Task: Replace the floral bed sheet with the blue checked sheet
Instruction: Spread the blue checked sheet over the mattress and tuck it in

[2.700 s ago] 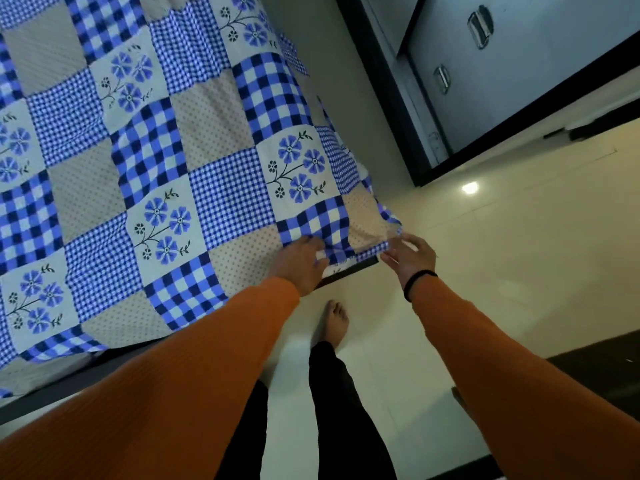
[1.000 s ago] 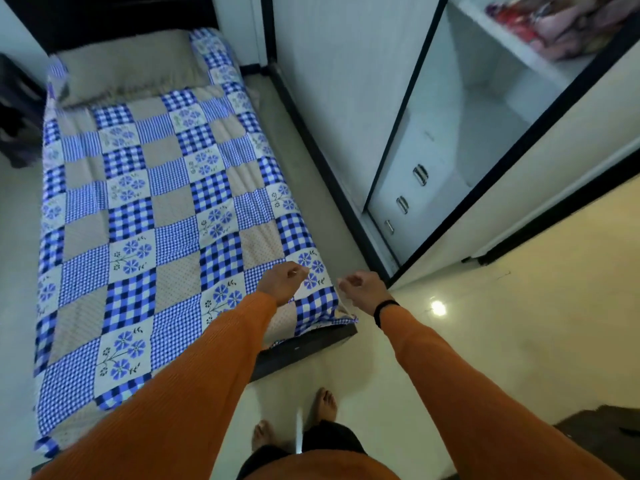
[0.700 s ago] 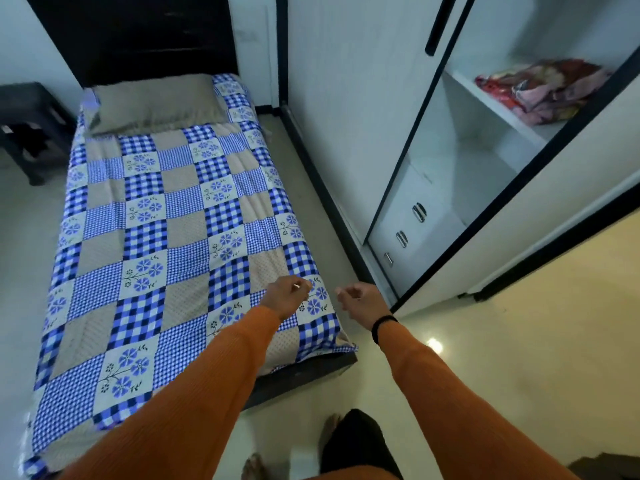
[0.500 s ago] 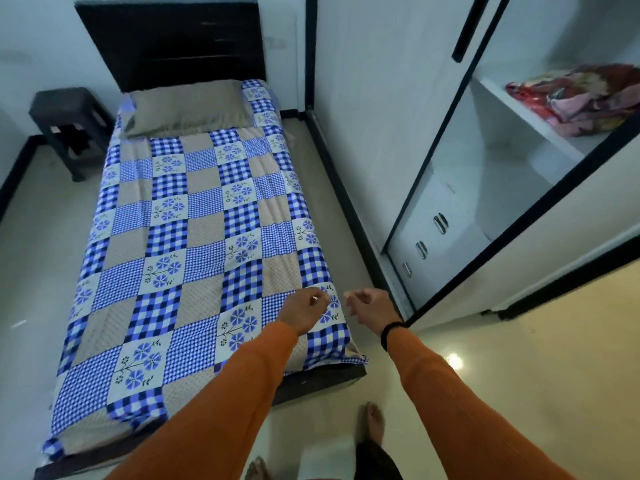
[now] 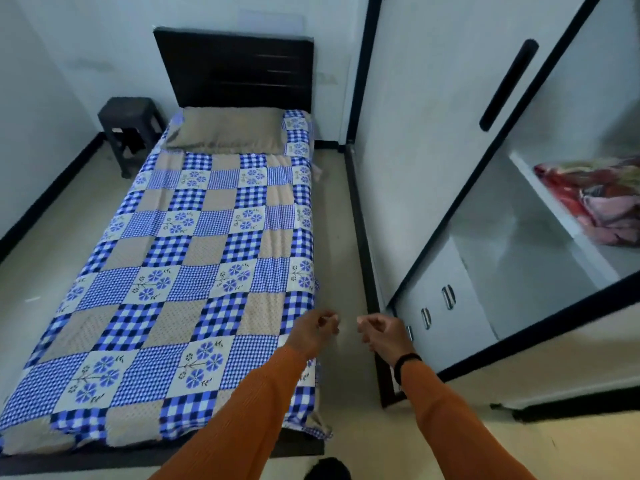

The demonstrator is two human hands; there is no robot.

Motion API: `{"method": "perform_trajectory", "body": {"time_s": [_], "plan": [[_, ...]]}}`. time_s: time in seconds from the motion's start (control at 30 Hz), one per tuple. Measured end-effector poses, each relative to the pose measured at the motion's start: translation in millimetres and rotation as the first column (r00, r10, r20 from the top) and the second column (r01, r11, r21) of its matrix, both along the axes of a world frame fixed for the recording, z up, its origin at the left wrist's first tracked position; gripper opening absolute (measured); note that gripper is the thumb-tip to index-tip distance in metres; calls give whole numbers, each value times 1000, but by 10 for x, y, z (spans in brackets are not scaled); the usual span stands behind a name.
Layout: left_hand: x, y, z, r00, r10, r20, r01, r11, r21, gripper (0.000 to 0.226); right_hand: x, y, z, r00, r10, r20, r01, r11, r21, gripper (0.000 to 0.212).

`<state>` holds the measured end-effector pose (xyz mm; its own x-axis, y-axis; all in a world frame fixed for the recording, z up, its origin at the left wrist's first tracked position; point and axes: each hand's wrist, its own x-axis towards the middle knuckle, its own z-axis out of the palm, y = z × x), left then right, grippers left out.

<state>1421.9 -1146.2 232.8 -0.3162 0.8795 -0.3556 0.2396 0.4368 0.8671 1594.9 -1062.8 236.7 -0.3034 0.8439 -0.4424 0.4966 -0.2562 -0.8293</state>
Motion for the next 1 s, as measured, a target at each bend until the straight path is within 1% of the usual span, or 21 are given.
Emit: {"method": "perform_trajectory", "body": {"time_s": [0.13, 0.23, 0.4, 0.53, 0.63, 0.7, 0.8, 1.0], "plan": [[-231, 577, 136, 997, 67, -37, -64, 995, 80, 23, -295, 476, -9, 999, 25, -31, -25, 1000, -15, 15], [-444, 926, 106, 989, 141, -36, -138, 987, 88, 23, -566, 840, -49, 997, 70, -35, -71, 997, -26, 15], [-897, 1579, -72, 971, 239, -6, -237, 966, 105, 22, -1153, 1649, -204, 989, 145, 11, -145, 989, -36, 21], [-1432, 2249, -366, 932, 360, 51, -363, 929, 74, 15, -1754, 2413, -365, 980, 195, 34, -192, 979, -76, 18], [-1821, 2755, -424, 885, 461, 66, -462, 887, -4, 16, -2196, 3020, -442, 974, 207, 96, -193, 971, -140, 17], [-2057, 3099, -401, 875, 479, 63, -477, 878, -48, 19, -2462, 3432, -452, 971, 208, 118, -189, 969, -157, 16], [-2396, 3681, -373, 893, 449, 29, -446, 891, -86, 22, -2858, 4068, -346, 967, 218, 134, -200, 970, -137, 18], [-2956, 4973, -360, 892, 443, 90, -432, 894, -121, 26, -3600, 5379, -327, 949, 275, 152, -258, 959, -119, 20]]}}
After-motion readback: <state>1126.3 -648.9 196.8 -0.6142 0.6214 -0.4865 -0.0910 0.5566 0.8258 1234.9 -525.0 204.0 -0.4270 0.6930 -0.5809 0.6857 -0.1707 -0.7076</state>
